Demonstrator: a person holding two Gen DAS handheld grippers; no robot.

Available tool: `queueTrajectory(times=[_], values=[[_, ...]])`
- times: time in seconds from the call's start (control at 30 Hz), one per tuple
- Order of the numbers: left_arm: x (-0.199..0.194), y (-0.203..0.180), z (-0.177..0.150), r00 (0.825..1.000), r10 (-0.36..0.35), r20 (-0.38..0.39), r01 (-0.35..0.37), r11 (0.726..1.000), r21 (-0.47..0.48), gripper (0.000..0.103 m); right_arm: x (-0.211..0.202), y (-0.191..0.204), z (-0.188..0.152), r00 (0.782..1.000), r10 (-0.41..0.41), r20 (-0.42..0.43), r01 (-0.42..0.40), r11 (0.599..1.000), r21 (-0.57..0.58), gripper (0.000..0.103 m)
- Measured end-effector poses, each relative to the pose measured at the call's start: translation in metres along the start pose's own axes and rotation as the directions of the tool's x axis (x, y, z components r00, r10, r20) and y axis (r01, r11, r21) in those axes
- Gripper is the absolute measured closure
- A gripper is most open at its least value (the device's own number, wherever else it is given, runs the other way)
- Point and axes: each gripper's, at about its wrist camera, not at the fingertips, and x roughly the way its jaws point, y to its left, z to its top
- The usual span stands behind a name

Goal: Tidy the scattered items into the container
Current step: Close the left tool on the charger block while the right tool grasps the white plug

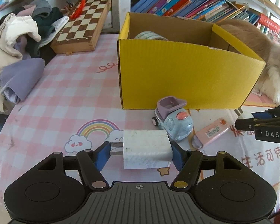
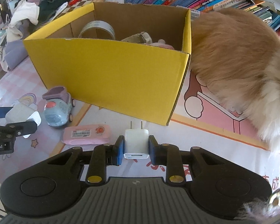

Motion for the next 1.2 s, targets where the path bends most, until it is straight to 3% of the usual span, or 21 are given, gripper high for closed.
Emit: queueTrajectory(times=[0.67,1.2], values=[[-0.046,0.003,-0.011,0.992,-0.078,0.099,0.076,0.997,0.024,0.035,-0.047,0.027,-0.018,0.997,-0.008,0.073,0.009,1.000,-0.009,0.078],[-0.086,-0.009,0.001,0.967,-0.164,0.196,0.141,0.982,0.127,0.035,-0.095,0.039,-0.017,0.990,0.026,0.140,-0.016,0.997,-0.069,0.078]])
